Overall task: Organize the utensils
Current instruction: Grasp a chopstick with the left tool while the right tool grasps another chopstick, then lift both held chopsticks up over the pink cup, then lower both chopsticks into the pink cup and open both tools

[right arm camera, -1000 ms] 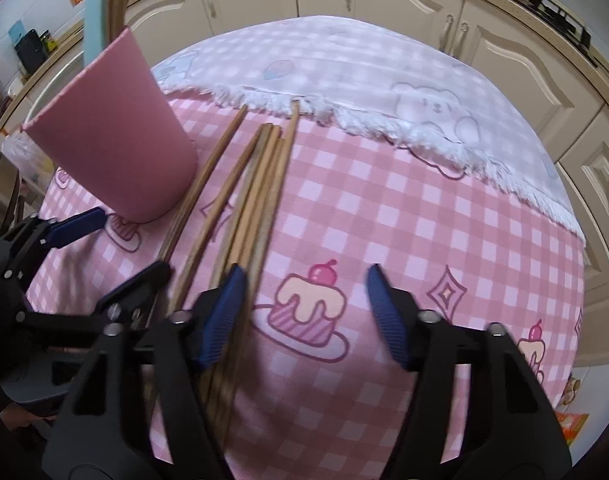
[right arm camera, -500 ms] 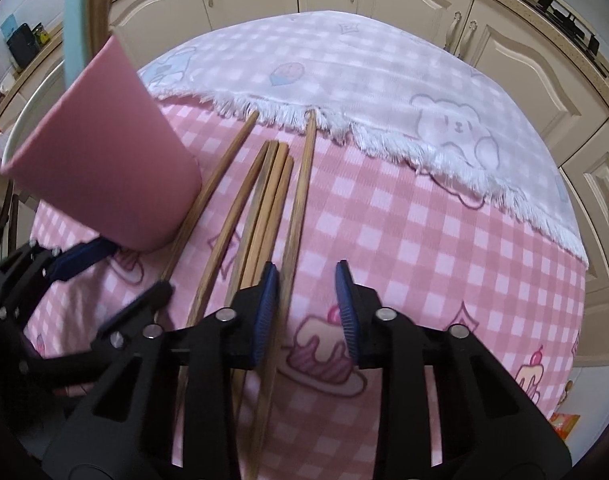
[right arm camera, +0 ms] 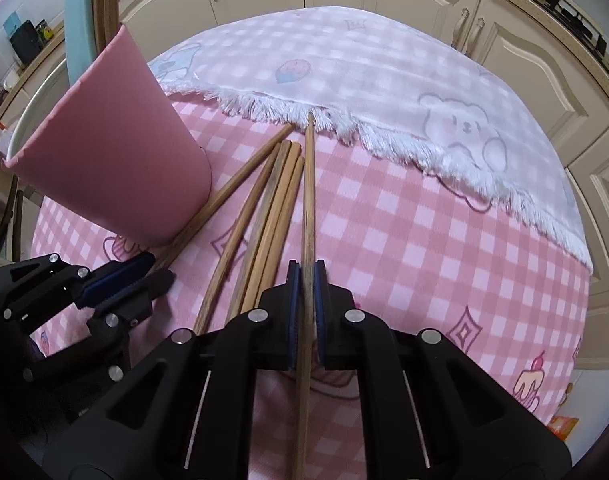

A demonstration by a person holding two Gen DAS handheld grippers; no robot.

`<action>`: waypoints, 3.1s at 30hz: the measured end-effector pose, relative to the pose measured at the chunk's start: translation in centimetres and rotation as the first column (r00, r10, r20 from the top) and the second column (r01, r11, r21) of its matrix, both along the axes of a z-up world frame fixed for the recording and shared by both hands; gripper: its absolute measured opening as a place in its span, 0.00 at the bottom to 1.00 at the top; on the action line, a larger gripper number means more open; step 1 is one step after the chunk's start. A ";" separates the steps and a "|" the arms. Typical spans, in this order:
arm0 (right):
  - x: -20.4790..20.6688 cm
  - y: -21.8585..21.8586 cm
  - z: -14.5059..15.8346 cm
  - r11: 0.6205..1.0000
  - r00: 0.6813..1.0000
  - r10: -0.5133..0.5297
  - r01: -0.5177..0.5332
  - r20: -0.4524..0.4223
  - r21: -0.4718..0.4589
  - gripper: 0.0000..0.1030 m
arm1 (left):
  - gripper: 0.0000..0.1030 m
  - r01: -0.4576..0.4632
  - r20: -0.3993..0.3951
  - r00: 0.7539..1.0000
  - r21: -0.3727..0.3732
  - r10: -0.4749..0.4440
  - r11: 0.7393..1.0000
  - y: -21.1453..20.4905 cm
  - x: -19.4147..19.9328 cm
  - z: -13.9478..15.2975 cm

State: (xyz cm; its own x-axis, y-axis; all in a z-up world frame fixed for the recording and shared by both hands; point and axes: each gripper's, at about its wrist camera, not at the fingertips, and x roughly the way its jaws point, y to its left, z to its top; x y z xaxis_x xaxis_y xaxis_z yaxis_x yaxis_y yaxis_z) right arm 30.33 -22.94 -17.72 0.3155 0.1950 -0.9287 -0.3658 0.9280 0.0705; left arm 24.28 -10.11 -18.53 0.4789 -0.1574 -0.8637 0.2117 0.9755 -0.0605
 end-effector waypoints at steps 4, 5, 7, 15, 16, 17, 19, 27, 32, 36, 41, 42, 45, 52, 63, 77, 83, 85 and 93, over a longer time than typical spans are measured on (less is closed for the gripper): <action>-0.8 -1.4 0.0 0.997 1.000 -0.022 0.022 -0.012 0.071 0.07 | 0.06 0.025 -0.017 1.000 -0.040 -0.026 0.999 0.6 -1.0 -0.1; -1.1 -1.8 0.0 0.996 0.999 -0.028 0.029 -0.016 0.088 0.07 | 0.06 0.029 -0.019 0.999 -0.047 -0.030 0.998 0.8 -1.3 -0.1; -1.8 -2.7 0.0 0.992 0.999 -0.039 0.042 -0.026 0.119 0.07 | 0.06 0.040 -0.023 0.999 -0.049 -0.041 0.998 0.8 -1.7 -0.1; -2.5 -2.6 0.0 0.995 0.999 -0.036 0.038 -0.024 0.094 0.07 | 0.09 0.069 -0.014 0.998 0.000 -0.069 0.998 -0.6 -0.6 -0.2; -2.5 -2.6 -0.1 0.994 0.999 -0.039 0.041 -0.022 0.098 0.07 | 0.08 0.065 -0.012 0.998 -0.007 -0.065 0.998 -0.6 -0.5 -0.2; -2.6 -2.7 0.0 0.993 0.999 -0.044 0.045 -0.018 0.107 0.07 | 0.06 0.063 -0.014 0.998 -0.016 -0.063 0.998 -0.6 -0.4 -0.2; -2.8 -3.0 0.1 0.990 0.998 -0.058 0.059 -0.009 0.132 0.07 | 0.05 0.060 -0.015 0.998 -0.047 -0.061 0.997 -0.3 -0.6 -0.1; -4.6 -5.2 3.4 0.949 0.990 -0.116 0.086 0.082 0.304 0.06 | 0.05 0.100 0.090 0.992 -0.150 -0.087 0.984 1.1 -3.7 2.4; -5.5 -6.2 6.0 0.916 0.977 -0.146 0.072 0.158 0.395 0.06 | 0.05 0.138 0.210 0.973 -0.207 -0.094 0.968 1.9 -5.1 5.5; -4.8 -5.4 6.2 0.935 0.982 -0.119 0.062 0.143 0.350 0.06 | 0.05 0.166 0.292 0.952 -0.222 -0.097 0.961 2.1 -5.7 7.5; -3.9 -4.1 2.7 0.973 0.994 -0.096 0.083 0.051 0.213 0.10 | 0.05 0.154 0.290 0.953 -0.208 -0.089 0.966 1.8 -5.3 7.6; -3.7 -3.7 1.9 0.980 0.995 -0.092 0.084 0.037 0.180 0.12 | 0.05 0.151 0.286 0.954 -0.208 -0.088 0.966 1.7 -5.3 7.5; -3.1 -2.9 0.6 0.987 0.997 -0.079 0.076 0.011 0.142 0.16 | 0.05 0.143 0.279 0.957 -0.207 -0.082 0.968 1.8 -5.3 7.2; -2.8 -0.9 -0.1 0.999 0.999 -0.033 0.032 0.042 0.026 0.21 | 0.05 0.127 0.284 0.957 -0.206 -0.065 0.970 2.7 -5.7 7.1; -3.8 -4.4 3.7 0.962 0.984 -0.118 0.080 0.132 0.262 0.07 | 0.05 0.134 0.409 0.912 -0.231 -0.029 0.964 4.2 -7.3 9.5; -4.6 -4.2 16.4 0.786 0.835 -0.268 -0.099 0.480 0.610 0.07 | 0.05 0.108 0.569 0.815 -0.343 0.115 0.933 8.2 -4.8 15.7; -3.1 -1.6 19.1 0.741 0.756 -0.332 -0.160 0.564 0.652 0.07 | 0.05 0.119 0.611 0.767 -0.433 0.194 0.894 9.8 -2.3 18.0; -2.3 -0.7 19.4 0.734 0.736 -0.355 -0.162 0.576 0.660 0.07 | 0.05 0.120 0.623 0.753 -0.448 0.213 0.886 10.0 -1.6 18.5; -0.5 1.0 18.9 0.738 0.681 -0.414 -0.137 0.604 0.661 0.07 | 0.05 0.095 0.692 0.683 -0.402 0.234 0.911 8.7 1.5 18.8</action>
State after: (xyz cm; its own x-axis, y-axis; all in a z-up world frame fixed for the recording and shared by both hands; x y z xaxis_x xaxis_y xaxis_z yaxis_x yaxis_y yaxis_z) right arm 29.79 -21.94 1.16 0.8564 0.5076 -0.0948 -0.4267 0.7991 0.4235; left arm 25.78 -1.39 0.27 0.9377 -0.3249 -0.1234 0.2808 0.9174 -0.2820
